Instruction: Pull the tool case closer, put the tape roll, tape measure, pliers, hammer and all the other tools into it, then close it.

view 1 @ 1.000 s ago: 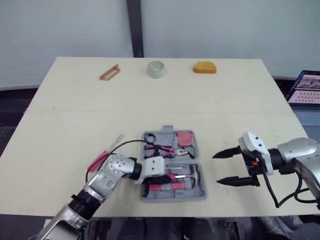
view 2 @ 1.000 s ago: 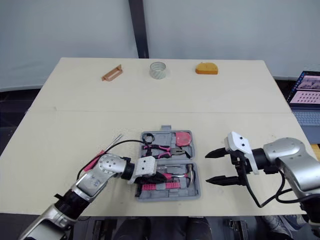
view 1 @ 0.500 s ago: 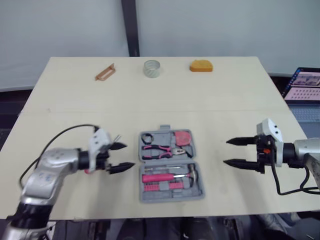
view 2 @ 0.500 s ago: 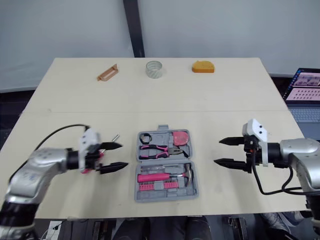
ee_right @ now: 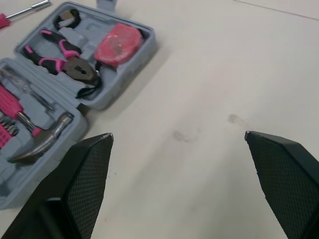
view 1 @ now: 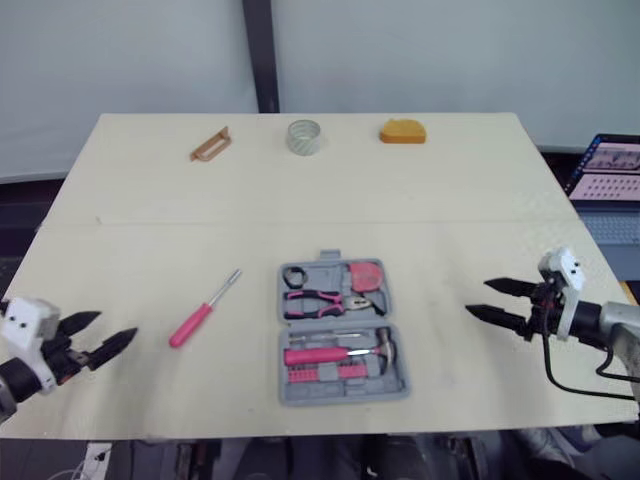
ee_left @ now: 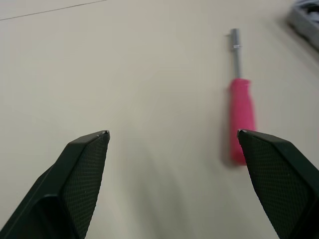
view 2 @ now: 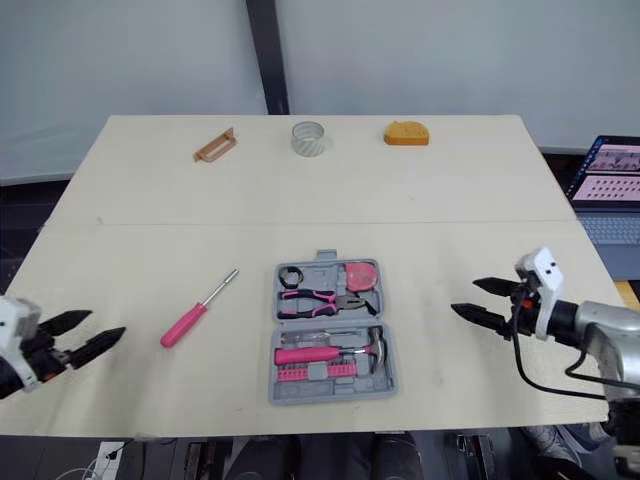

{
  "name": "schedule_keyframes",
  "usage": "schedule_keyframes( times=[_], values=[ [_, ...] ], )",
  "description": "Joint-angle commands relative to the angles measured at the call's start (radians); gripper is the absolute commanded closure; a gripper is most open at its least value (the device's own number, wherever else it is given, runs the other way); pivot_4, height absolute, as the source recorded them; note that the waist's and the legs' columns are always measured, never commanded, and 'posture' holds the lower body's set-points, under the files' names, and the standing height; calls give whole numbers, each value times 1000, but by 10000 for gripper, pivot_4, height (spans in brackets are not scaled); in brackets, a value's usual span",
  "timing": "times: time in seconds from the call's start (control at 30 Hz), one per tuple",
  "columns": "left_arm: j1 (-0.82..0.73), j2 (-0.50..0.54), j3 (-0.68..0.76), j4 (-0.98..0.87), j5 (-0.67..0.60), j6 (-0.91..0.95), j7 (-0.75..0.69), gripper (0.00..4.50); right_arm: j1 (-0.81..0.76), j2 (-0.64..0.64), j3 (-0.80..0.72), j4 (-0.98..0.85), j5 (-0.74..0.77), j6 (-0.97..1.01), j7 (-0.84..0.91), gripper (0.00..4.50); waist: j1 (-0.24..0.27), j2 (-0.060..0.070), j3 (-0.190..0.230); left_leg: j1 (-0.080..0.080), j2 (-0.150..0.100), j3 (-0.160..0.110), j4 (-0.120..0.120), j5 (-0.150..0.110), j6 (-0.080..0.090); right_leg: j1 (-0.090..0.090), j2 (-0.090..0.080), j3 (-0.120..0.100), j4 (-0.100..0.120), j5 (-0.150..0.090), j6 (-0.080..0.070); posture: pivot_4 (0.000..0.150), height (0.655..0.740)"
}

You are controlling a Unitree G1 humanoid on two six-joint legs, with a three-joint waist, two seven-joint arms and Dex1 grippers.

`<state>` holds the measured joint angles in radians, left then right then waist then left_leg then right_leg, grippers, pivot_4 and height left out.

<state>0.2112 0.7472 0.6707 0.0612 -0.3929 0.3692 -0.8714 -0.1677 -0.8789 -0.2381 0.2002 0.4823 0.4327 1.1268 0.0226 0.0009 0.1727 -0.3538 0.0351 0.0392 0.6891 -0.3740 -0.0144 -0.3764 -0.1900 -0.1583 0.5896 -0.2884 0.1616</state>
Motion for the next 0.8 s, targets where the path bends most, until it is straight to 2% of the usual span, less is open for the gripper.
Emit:
schedule_keyframes(
  times=[0.03,0.53,0.8],
  values=[
    [2,20,50,67,4,-68,17,1076,9,3,-39,21,-11,-45,-10,0,-2,0,0,0,0,0,0,0,0,0,0,0,0,0,0,1500,7400],
    [-14,53,-7,90,4,-101,11,1076,27,-13,-49,-16,6,-35,8,0,-3,0,0,1,0,1,-1,0,0,0,0,0,0,0,0,1500,7400],
    [-55,90,-122,-53,-25,-39,-56,1076,-76,-25,64,-197,39,43,104,0,-3,1,1,2,1,2,-1,0,0,0,0,1,1,0,0,1500,7400]
  ],
)
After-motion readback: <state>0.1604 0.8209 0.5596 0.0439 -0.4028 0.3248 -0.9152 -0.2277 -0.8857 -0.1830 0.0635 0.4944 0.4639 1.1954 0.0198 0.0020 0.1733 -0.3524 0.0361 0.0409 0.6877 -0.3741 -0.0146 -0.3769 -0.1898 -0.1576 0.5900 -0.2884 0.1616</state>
